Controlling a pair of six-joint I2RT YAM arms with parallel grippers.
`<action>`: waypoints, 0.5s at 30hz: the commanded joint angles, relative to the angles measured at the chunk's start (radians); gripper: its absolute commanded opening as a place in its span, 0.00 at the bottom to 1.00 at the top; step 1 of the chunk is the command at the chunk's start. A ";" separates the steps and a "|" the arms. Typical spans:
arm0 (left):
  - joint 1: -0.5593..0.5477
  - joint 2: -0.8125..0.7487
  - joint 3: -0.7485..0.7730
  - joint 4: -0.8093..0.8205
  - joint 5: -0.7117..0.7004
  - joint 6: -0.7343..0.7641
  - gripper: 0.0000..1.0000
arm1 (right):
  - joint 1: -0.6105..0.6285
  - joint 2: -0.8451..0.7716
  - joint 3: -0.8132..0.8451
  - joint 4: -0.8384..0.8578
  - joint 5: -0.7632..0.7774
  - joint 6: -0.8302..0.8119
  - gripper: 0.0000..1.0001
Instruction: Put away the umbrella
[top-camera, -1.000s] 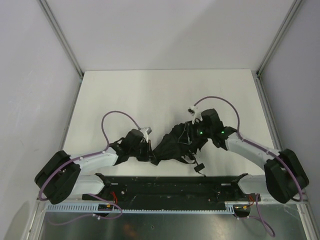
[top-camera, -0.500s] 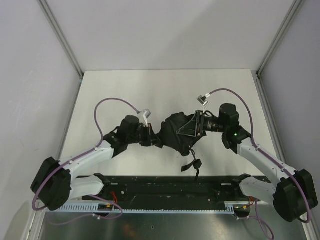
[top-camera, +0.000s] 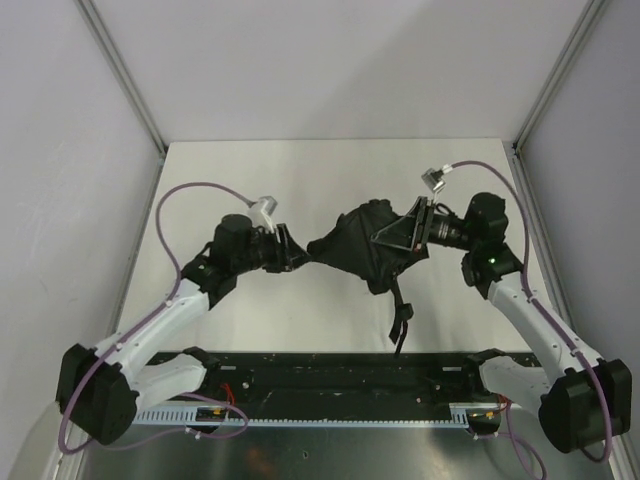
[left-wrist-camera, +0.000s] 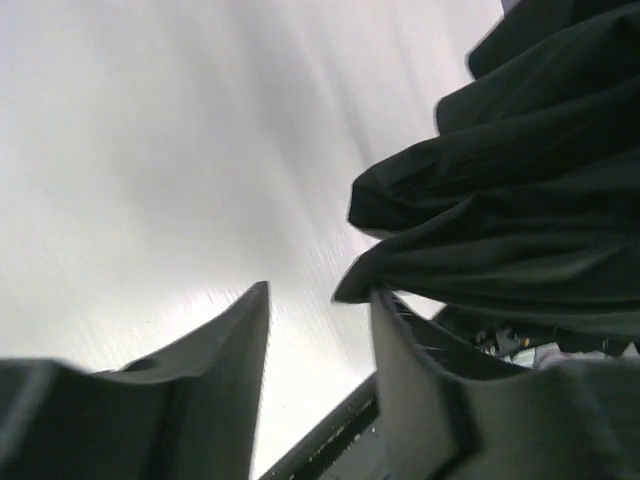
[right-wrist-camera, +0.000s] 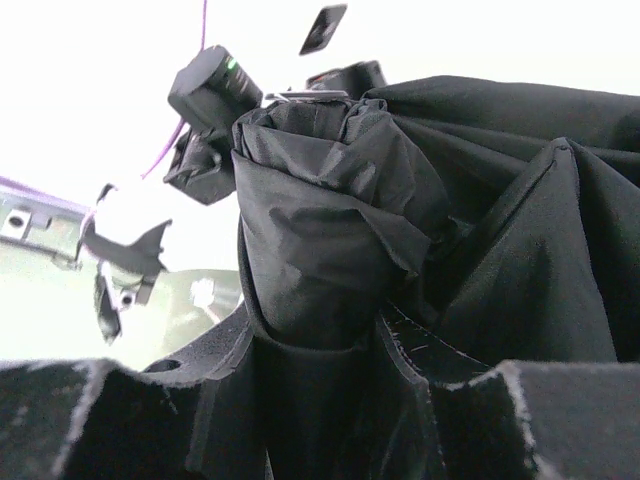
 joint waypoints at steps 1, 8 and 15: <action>0.081 -0.111 0.030 -0.054 -0.030 0.047 0.59 | -0.114 0.011 0.172 -0.232 0.036 -0.122 0.00; 0.102 -0.216 0.027 -0.105 -0.029 0.078 0.75 | -0.352 0.108 0.341 -0.477 0.270 -0.333 0.00; 0.095 -0.271 -0.018 -0.107 0.015 0.058 0.77 | -0.235 0.240 0.624 -0.659 1.081 -0.816 0.00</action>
